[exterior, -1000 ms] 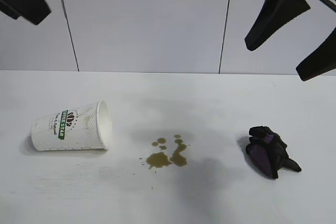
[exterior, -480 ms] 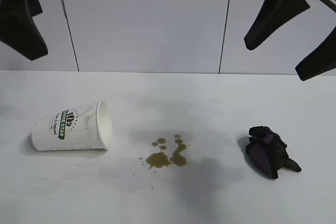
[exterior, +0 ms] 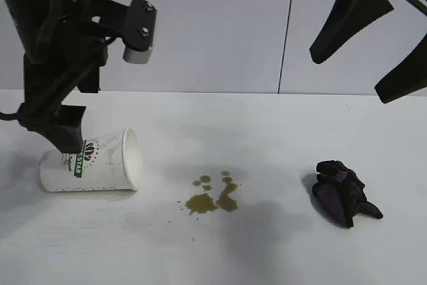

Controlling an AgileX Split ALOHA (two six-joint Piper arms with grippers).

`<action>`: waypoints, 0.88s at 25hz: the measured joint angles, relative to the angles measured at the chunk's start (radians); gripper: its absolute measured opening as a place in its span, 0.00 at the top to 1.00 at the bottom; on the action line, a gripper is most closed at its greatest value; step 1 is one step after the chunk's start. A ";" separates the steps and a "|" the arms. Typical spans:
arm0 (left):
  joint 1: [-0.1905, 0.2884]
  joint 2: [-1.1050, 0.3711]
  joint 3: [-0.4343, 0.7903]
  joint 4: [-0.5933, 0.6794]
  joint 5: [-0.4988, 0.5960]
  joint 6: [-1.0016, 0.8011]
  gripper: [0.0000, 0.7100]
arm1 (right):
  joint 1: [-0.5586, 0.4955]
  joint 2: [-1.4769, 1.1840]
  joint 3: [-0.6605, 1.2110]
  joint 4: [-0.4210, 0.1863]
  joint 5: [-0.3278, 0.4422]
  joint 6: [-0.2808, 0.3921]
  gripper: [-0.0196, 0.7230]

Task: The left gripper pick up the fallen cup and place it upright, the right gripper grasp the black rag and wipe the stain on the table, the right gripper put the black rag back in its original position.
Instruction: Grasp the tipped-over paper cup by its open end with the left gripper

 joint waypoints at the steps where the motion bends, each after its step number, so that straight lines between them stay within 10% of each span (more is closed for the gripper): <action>1: -0.001 0.022 -0.018 0.006 -0.002 -0.015 0.07 | 0.000 0.000 0.000 0.000 0.000 0.000 0.23; 22: -0.001 0.260 -0.144 0.009 -0.040 -0.040 0.07 | 0.000 0.000 0.000 0.000 0.000 0.000 0.23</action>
